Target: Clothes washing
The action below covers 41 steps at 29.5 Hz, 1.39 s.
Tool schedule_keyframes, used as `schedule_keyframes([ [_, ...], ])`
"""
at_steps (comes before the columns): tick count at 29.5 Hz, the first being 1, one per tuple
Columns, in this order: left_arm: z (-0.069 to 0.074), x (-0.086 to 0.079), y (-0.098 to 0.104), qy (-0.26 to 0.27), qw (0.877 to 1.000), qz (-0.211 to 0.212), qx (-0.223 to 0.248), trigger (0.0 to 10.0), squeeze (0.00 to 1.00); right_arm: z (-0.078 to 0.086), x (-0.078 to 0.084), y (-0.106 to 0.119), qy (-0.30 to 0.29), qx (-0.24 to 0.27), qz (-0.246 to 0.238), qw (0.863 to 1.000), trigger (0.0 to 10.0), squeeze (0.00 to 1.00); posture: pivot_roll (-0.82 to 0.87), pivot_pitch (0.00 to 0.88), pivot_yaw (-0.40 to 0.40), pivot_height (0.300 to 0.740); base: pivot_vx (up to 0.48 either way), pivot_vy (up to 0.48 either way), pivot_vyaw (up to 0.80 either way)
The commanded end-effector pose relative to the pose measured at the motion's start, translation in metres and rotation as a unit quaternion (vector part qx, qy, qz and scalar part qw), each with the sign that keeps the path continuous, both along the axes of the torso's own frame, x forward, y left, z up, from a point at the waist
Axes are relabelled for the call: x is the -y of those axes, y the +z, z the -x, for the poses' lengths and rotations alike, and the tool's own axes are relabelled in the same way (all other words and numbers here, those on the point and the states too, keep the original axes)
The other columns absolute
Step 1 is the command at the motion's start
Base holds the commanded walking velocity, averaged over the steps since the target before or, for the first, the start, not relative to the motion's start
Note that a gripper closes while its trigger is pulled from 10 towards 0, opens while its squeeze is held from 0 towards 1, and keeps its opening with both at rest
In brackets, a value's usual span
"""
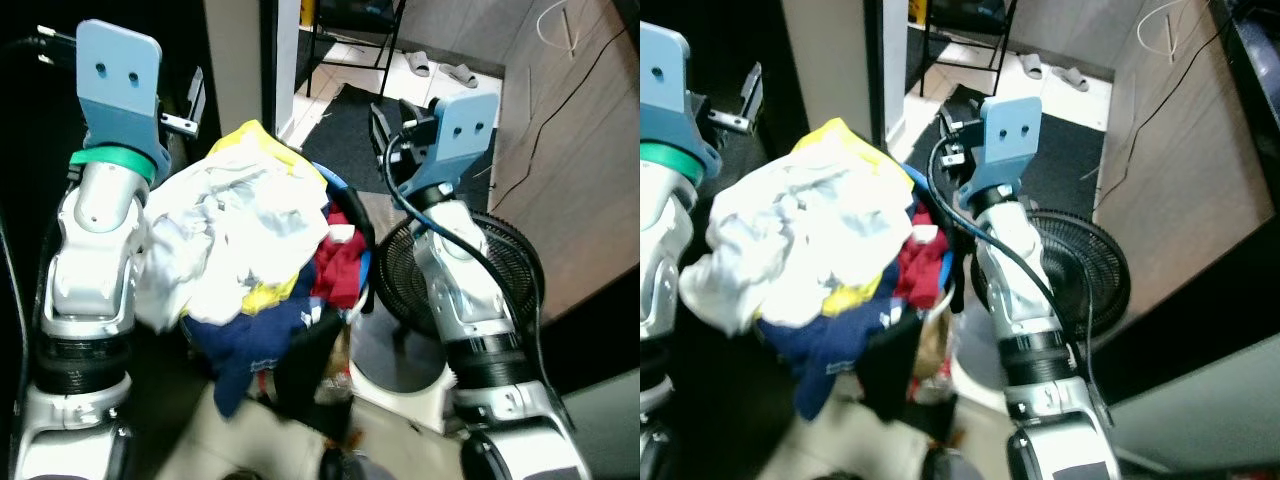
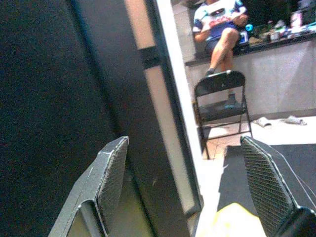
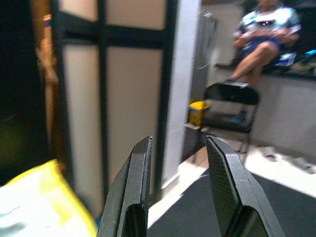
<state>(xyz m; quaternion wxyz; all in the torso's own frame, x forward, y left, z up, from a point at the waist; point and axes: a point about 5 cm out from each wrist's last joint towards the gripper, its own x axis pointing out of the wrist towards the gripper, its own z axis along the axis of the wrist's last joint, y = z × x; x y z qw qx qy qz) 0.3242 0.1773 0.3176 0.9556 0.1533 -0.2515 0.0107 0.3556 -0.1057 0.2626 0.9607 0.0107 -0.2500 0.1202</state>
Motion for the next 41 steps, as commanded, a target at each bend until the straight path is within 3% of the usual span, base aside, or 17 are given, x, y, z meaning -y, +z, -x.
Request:
schedule_keyframes([
  [1,0.000,-0.002,-0.006,-0.004,1.000,-0.006,-0.015,10.0,0.00,0.001,-0.003,-0.003,0.004,-0.003,0.004,1.000,10.0,0.00,0.12,0.085,-0.041,0.740,0.000,0.000,0.00],
  [2,-0.001,0.004,-0.021,-0.047,0.996,-0.034,-0.061,10.0,0.00,0.000,-0.002,-0.006,0.004,-0.007,0.010,1.000,10.0,0.00,0.12,0.086,-0.042,0.740,0.000,0.000,0.00],
  [4,-0.001,0.004,-0.021,-0.047,0.996,-0.034,-0.061,10.0,0.00,0.000,-0.002,-0.006,0.004,-0.007,0.010,1.000,10.0,0.00,0.12,0.086,-0.042,0.740,0.000,0.000,0.00],
  [5,-0.002,0.008,-0.039,-0.080,0.989,-0.059,-0.113,10.0,0.00,0.000,-0.002,-0.009,0.003,-0.012,0.015,1.000,10.0,0.00,0.12,0.088,-0.042,0.740,0.000,0.000,0.00],
  [7,-0.002,0.008,-0.039,-0.080,0.989,-0.059,-0.113,10.0,0.00,0.000,-0.002,-0.009,0.003,-0.012,0.015,1.000,10.0,0.00,0.12,0.088,-0.042,0.740,0.000,0.000,0.00],
  [8,-0.002,0.009,-0.060,-0.093,0.975,-0.114,-0.164,10.0,0.00,-0.001,0.000,-0.013,0.001,-0.019,0.022,1.000,10.0,0.00,0.12,0.090,-0.042,0.740,0.000,0.000,0.00],
  [11,-0.002,0.009,-0.060,-0.093,0.975,-0.114,-0.164,10.0,0.00,-0.001,0.000,-0.013,0.001,-0.019,0.022,1.000,10.0,0.00,0.12,0.090,-0.042,0.740,0.000,0.000,0.00],
  [12,-0.001,0.004,-0.082,-0.094,0.960,-0.133,-0.226,10.0,0.00,-0.002,0.003,-0.018,-0.002,-0.028,0.029,0.999,10.0,0.00,0.11,0.093,-0.040,0.740,0.000,0.000,0.00],
  [13,-0.001,0.004,-0.082,-0.094,0.960,-0.133,-0.226,10.0,0.00,-0.002,0.003,-0.018,-0.002,-0.028,0.029,0.999,10.0,0.00,0.11,0.093,-0.040,0.740,0.000,0.000,0.00],
  [14,0.000,-0.007,-0.100,-0.081,0.946,-0.140,-0.281,10.0,0.00,-0.003,0.005,-0.022,-0.004,-0.035,0.035,0.999,10.0,0.00,0.11,0.097,-0.041,0.740,0.000,0.000,0.00],
  [17,0.007,-0.023,-0.118,-0.064,0.927,-0.137,-0.343,10.0,0.00,-0.003,0.007,-0.025,-0.005,-0.040,0.041,0.998,10.0,0.00,0.12,0.101,-0.044,0.740,0.000,0.000,0.00],
  [26,0.006,-0.039,-0.125,-0.020,0.920,-0.155,-0.360,10.0,0.00,-0.003,0.005,-0.025,-0.002,-0.041,0.042,0.998,10.0,0.00,0.12,0.103,-0.048,0.740,0.000,0.000,0.00],
  [28,0.003,-0.055,-0.127,0.017,0.913,-0.177,-0.367,10.0,0.00,-0.003,0.002,-0.024,0.002,-0.038,0.042,0.998,10.0,0.00,0.12,0.103,-0.048,0.740,0.000,0.000,0.00],
  [35,0.011,-0.065,-0.126,0.009,0.902,-0.203,-0.380,10.0,0.00,-0.003,0.004,-0.025,0.001,-0.038,0.044,0.998,10.0,0.00,0.12,0.106,-0.047,0.740,0.000,0.000,0.00],
  [36,0.013,-0.064,-0.127,0.007,0.902,-0.201,-0.382,7.5,0.00,-0.003,0.004,-0.025,0.001,-0.038,0.044,0.998,10.0,0.00,0.12,0.108,-0.048,0.740,0.000,0.000,0.00],
  [37,0.015,-0.063,-0.128,0.009,0.903,-0.194,-0.383,0.0,0.00,-0.003,0.003,-0.025,0.001,-0.038,0.043,0.998,10.0,0.00,0.12,0.108,-0.051,0.740,0.000,0.000,0.00],
  [41,0.017,-0.061,-0.129,0.010,0.905,-0.184,-0.383,0.0,0.00,-0.003,0.002,-0.025,0.004,-0.038,0.042,0.998,10.0,0.00,0.12,0.107,-0.054,0.740,0.000,0.000,0.00],
])
